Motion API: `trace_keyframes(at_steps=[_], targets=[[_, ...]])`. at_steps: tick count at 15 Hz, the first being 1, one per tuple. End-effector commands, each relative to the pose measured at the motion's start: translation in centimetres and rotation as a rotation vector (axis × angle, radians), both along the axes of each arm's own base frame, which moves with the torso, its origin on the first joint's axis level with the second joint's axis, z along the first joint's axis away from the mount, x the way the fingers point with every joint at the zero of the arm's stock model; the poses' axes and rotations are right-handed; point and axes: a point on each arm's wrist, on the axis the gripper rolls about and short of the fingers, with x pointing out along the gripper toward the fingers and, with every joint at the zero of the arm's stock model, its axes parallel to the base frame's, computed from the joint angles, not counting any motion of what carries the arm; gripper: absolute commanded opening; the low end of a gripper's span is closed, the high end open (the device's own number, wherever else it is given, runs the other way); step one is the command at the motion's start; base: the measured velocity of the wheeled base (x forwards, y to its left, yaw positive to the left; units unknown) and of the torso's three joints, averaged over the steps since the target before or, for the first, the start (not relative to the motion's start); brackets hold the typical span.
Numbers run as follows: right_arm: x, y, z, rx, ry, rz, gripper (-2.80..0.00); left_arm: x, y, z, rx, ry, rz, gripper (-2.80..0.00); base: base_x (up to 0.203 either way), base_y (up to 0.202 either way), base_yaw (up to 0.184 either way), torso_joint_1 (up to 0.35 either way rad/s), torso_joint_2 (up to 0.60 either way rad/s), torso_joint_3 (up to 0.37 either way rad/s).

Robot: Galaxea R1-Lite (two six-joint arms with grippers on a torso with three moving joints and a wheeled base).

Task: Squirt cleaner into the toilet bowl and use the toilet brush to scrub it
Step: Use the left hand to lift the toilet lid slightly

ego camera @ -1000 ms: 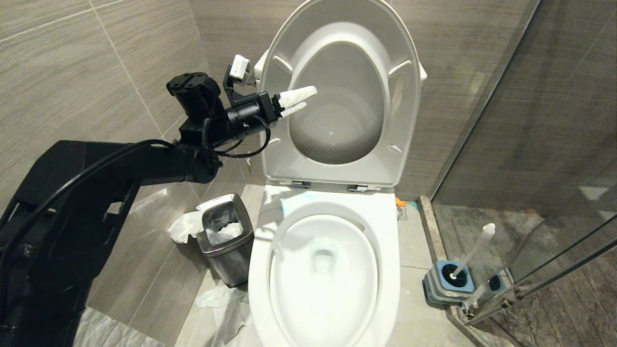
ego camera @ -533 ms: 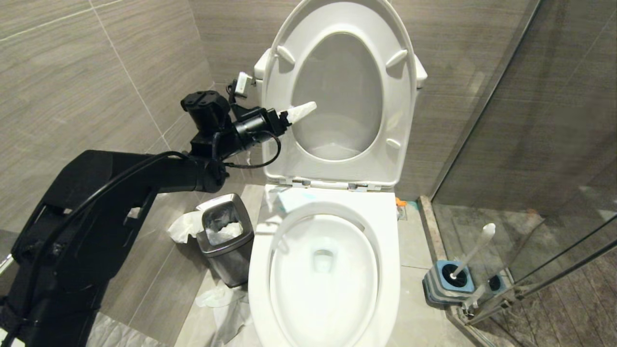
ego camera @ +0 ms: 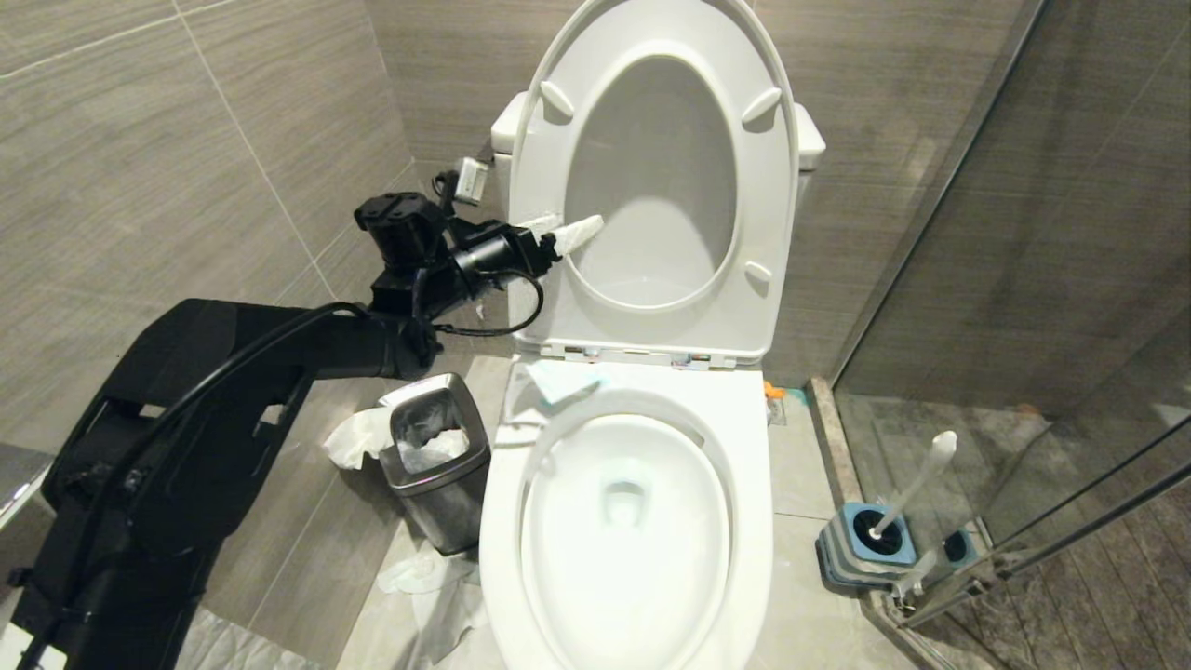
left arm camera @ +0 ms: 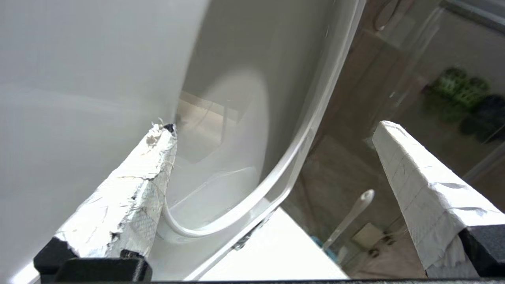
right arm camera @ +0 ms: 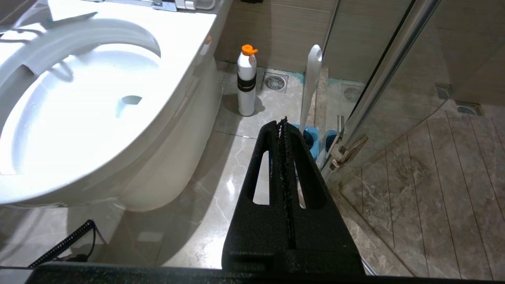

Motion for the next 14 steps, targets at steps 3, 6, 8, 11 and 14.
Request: trace_keyframes(at_steps=[3, 6, 8, 11, 14], targets=[[0.0, 0.0, 0.0, 0.0, 0.0, 0.0, -2.8, 0.5, -0.1, -1.1, 0.004, 0.01, 0.027, 0.0, 0.0, 0.0, 0.0, 0.0, 0.0, 0.0], [0.0, 0.0, 0.0, 0.0, 0.0, 0.0, -2.8, -1.0, 0.8, 2.6, -0.091, 0.075, -0.013, 0.0, 0.0, 0.0, 0.0, 0.0, 0.0, 0.0], [0.0, 0.0, 0.0, 0.0, 0.002, 0.0, -2.8, -3.6, 1.5, 7.3, -0.23, 0.191, -0.097, 0.0, 0.0, 0.0, 0.0, 0.0, 0.0, 0.0], [0.0, 0.0, 0.0, 0.0, 0.0, 0.0, -2.8, -6.9, 2.5, 11.1, -0.283, 0.269, -0.136, 0.0, 0.0, 0.0, 0.0, 0.0, 0.0, 0.0], [0.0, 0.0, 0.0, 0.0, -0.001, 0.0, -2.8, -11.7, 3.1, 13.1, -0.28, 0.409, -0.156, 0.0, 0.0, 0.0, 0.0, 0.0, 0.0, 0.0]])
